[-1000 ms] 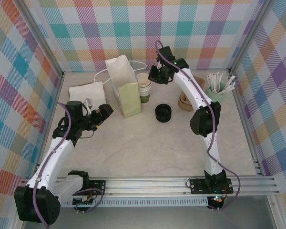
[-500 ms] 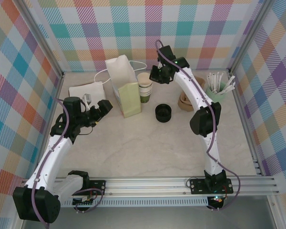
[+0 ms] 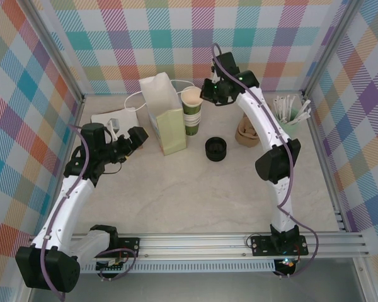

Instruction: Pack the takeout coffee

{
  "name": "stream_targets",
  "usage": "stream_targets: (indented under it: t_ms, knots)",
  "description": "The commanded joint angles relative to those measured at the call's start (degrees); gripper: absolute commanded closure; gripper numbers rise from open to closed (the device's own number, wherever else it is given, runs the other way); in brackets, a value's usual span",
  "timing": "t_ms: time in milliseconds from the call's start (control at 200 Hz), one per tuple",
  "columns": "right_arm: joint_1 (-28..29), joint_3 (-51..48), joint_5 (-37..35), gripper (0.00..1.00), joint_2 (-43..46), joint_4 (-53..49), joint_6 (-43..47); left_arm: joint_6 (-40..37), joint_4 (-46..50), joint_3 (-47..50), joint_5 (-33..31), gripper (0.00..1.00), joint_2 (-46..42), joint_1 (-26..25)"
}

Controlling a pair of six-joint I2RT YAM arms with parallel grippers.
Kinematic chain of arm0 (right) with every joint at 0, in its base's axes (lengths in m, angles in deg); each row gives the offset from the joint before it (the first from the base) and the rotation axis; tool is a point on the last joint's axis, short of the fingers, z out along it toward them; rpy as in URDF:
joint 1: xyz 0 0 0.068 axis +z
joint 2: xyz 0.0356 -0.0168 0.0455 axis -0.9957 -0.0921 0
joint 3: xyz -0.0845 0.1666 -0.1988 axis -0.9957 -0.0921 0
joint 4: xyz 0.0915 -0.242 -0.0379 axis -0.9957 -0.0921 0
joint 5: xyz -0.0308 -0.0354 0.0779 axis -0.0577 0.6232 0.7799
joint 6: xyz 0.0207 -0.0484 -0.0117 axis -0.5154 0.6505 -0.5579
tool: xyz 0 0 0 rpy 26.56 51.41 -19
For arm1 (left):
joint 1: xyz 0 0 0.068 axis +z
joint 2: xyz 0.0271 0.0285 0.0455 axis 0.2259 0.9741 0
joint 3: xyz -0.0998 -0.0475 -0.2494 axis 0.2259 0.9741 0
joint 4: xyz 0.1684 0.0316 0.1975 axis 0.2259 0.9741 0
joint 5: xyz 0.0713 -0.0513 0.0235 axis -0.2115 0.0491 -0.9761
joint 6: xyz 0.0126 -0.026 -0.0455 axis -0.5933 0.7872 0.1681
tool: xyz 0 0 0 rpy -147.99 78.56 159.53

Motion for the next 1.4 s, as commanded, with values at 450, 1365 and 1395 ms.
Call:
stream_targets:
  t_ms: [450, 1365, 1395]
  knots:
    - [-0.3, 1.2, -3.5, 1.0, 7.3, -5.4, 5.1, -0.7, -0.3, -6.8, 3.5, 0.0, 1.7, -0.7]
    - [2.4, -57.1, 8.2, 1.0, 38.0, 15.8, 1.5, 2.1, -7.1, 0.7, 4.6, 0.05, 6.2, -9.2]
    - [2.9, -59.0, 7.8, 1.0, 38.2, 16.9, 1.5, 2.3, -8.6, 1.1, 3.9, 0.05, 6.6, -10.0]
